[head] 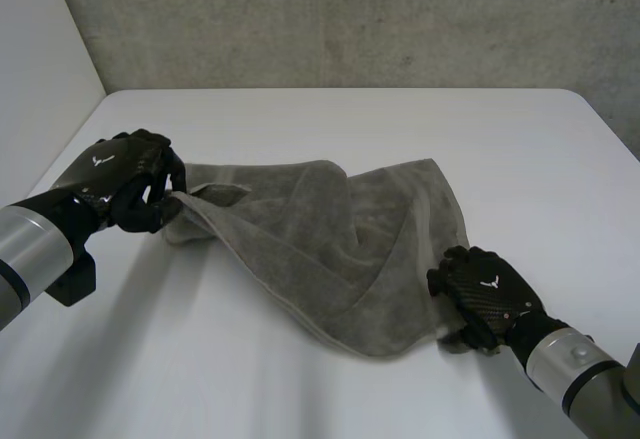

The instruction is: Fold the towel.

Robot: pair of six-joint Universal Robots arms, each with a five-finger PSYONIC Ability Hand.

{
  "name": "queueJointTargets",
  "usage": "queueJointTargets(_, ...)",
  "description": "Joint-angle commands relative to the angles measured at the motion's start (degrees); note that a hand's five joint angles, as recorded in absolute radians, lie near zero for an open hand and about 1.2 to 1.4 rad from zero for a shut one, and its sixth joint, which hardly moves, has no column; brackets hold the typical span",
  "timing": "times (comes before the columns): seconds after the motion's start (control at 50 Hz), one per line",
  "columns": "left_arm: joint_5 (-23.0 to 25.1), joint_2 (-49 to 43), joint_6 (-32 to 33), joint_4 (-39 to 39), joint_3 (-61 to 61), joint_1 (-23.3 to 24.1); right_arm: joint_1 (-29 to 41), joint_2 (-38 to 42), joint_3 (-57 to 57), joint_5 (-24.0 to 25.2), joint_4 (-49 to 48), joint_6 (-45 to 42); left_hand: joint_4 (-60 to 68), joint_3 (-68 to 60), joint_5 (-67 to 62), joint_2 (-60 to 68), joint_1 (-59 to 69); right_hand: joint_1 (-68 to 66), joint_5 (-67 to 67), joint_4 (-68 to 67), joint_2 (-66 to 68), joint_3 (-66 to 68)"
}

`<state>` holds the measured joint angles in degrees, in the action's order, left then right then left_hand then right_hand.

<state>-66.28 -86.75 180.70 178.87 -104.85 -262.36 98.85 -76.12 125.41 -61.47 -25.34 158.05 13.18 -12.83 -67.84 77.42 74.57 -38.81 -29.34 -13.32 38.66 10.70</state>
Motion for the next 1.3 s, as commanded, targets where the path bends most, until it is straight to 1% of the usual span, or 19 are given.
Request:
queueJointTargets(0.02, 0.0, 0.0, 0.0, 0.1, 0.0, -0.1, 0.2, 0.4, -1.3, -0.1, -1.0, 0.6, -3.2, 2.8, -2.2, 2.6, 5.4, -10.9, -10.4, 3.3, 11.1, -0.7)
queueJointTargets(0.24, -0.1, -0.2, 0.0, 0.8, 0.1, -0.7, 4.7, 3.0, -3.0, -3.8, -0.3, 0.9, -3.2, 2.8, -2.2, 2.6, 5.4, -8.5, -7.9, 3.3, 8.6, -0.7)
queueJointTargets(0.54, -0.1, -0.2, -0.1, 0.8, 0.4, -1.1, 4.7, 2.9, -2.1, -3.7, -0.8, 0.2, -3.2, 2.8, -2.2, 2.6, 5.4, -7.8, -7.2, 3.3, 7.9, -0.7)
queueJointTargets(0.58, -0.1, -0.2, -0.1, 0.9, 0.4, -1.1, 4.7, 3.1, -2.7, -3.6, -1.1, 0.3, -3.2, 2.8, -2.2, 2.6, 5.4, -19.0, -18.4, 3.3, 19.1, -0.7)
queueJointTargets(0.6, -0.1, -0.2, -0.1, 0.9, 0.4, -1.2, 4.7, 3.1, -2.7, -3.6, -1.1, 0.3, -3.2, 2.8, -2.2, 2.6, 5.4, -19.0, -18.5, 3.3, 19.2, -0.7)
queueJointTargets(0.62, -0.1, -0.2, -0.1, 1.0, 0.3, -1.3, 4.7, 3.1, -3.3, -3.5, -1.1, 0.4, -3.2, 2.8, -2.2, 2.6, 5.4, -38.2, -37.7, 3.3, 38.3, -0.7)
queueJointTargets(0.7, -0.1, -0.3, 0.0, 1.7, 0.4, -1.7, 4.2, 2.5, -5.1, -3.1, -0.6, 0.9, -3.2, 2.8, -2.2, 2.6, 5.4, -41.2, -40.7, 3.3, 41.3, -0.7)
queueJointTargets(0.8, 0.0, -0.2, 0.1, 1.7, 0.5, -3.4, 3.6, -3.7, -8.3, -2.1, 4.0, 0.9, -3.2, 2.8, -2.2, 2.6, 5.4, -41.2, -40.7, 3.3, 41.3, -0.7)
queueJointTargets(0.84, 0.1, 1.0, 0.4, 1.0, 0.6, -4.6, 2.1, -10.2, -11.6, 0.5, 11.9, 0.8, -3.2, 2.8, -2.2, 2.6, 5.4, -41.2, -40.7, 3.3, 41.3, -0.7)
queueJointTargets(0.86, 0.1, 1.0, 0.4, 1.0, 0.6, -4.6, 2.1, -10.2, -11.6, 0.5, 12.0, 0.8, -3.2, 2.8, -2.2, 2.6, 5.4, -41.2, -40.7, 3.3, 41.3, -0.7)
queueJointTargets(0.9, 0.2, 1.6, 0.4, 1.0, 0.7, -4.9, 0.6, -13.3, -16.6, 4.3, 21.7, 0.6, -3.2, 2.8, -2.2, 2.6, 5.4, -41.2, -40.7, 3.3, 41.3, -0.7)
queueJointTargets(0.94, 2.0, 4.1, 0.4, 1.2, 0.6, -5.4, 0.8, -14.0, -19.6, 6.3, 26.1, 0.2, -3.2, 2.8, -2.2, 2.6, 5.4, -41.2, -40.7, 3.3, 41.3, -0.7)
queueJointTargets(0.96, 2.0, 4.1, 0.4, 1.2, 0.6, -5.4, 0.8, -13.2, -22.7, 8.1, 29.8, -0.1, -3.2, 2.8, -2.2, 2.6, 5.4, -41.2, -40.7, 3.3, 41.3, -0.7)
queueJointTargets(1.04, 3.6, 4.4, 0.6, 2.0, 1.1, -5.6, 1.5, -9.3, -29.3, 8.5, 34.0, -2.6, -3.2, 2.8, -2.2, 2.6, 5.4, -41.2, -40.7, 3.3, 41.3, -0.7)
queueJointTargets(1.18, 2.5, -6.8, 0.7, 8.3, 5.5, -3.3, 9.7, 6.3, -51.1, 1.3, 38.6, -11.9, -3.2, 2.8, -2.2, 2.6, 5.4, -41.2, -40.7, 3.3, 41.3, -0.7)
queueJointTargets(1.22, -0.4, -13.7, 0.7, 12.8, 10.3, 0.2, 11.0, 9.6, -55.6, -0.2, 37.8, -12.8, -3.2, 2.8, -2.2, 2.6, 5.4, -41.2, -40.7, 3.3, 41.3, -0.7)
queueJointTargets(1.24, -0.4, -13.7, 0.7, 12.8, 10.3, 0.3, 11.0, 9.7, -55.6, -0.2, 37.8, -12.9, -3.2, 2.8, -2.2, 2.6, 5.4, -41.2, -40.7, 3.3, 41.3, -0.7)
queueJointTargets(1.28, -6.1, -20.6, 0.9, 18.5, 17.0, 3.2, 12.8, 15.2, -64.5, -3.2, 33.6, -12.6, -3.2, 2.8, -2.2, 2.6, 5.4, -41.2, -40.7, 3.3, 41.3, -0.7)
queueJointTargets(1.3, -6.1, -20.7, 0.9, 18.5, 17.1, 3.2, 12.8, 15.2, -64.6, -3.2, 33.6, -12.6, -3.2, 2.8, -2.2, 2.6, 5.4, -41.2, -40.7, 3.3, 41.3, -0.7)
